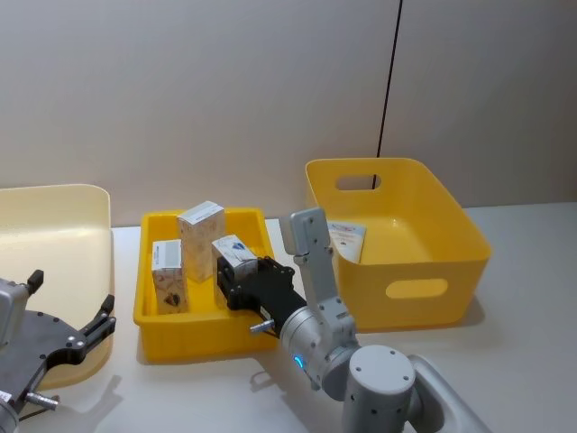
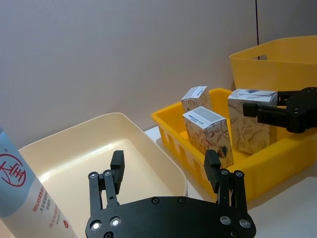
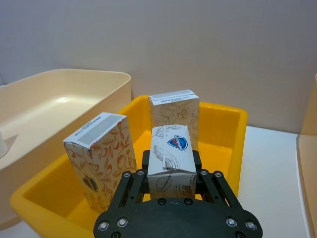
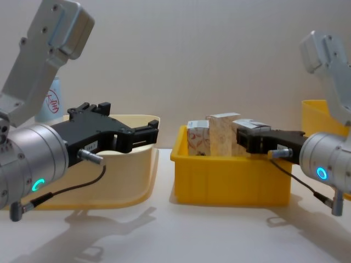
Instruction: Bimanual collaborative sorting of washing and personal care products
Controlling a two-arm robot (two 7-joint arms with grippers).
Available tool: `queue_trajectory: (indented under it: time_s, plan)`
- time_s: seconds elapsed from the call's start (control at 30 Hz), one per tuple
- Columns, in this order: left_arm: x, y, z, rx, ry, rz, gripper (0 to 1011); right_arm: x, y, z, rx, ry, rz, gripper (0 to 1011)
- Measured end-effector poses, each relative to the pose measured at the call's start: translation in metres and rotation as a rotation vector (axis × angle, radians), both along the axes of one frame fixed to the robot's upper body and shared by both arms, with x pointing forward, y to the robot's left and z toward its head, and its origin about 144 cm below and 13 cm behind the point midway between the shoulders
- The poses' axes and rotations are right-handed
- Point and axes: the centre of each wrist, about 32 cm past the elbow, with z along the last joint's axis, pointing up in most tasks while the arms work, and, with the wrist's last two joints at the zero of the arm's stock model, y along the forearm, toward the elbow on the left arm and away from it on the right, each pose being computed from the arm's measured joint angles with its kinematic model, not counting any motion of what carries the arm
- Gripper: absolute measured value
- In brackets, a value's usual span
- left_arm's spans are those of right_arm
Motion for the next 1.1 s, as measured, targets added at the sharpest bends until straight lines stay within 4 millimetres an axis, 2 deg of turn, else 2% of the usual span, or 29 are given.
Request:
queue_trajectory:
  time_s: [0.5,1.1]
  plan:
    - [0.000,0.000,0.000,0.000,0.000,0.000,1003,0.000,-0.011,0.013,0.039,-0.140,0.009,422]
    - [0.000,0.000,0.000,0.000,0.000,0.000,1003,-0.003,-0.048,0.055,0.086,-0.388,-0.091,422]
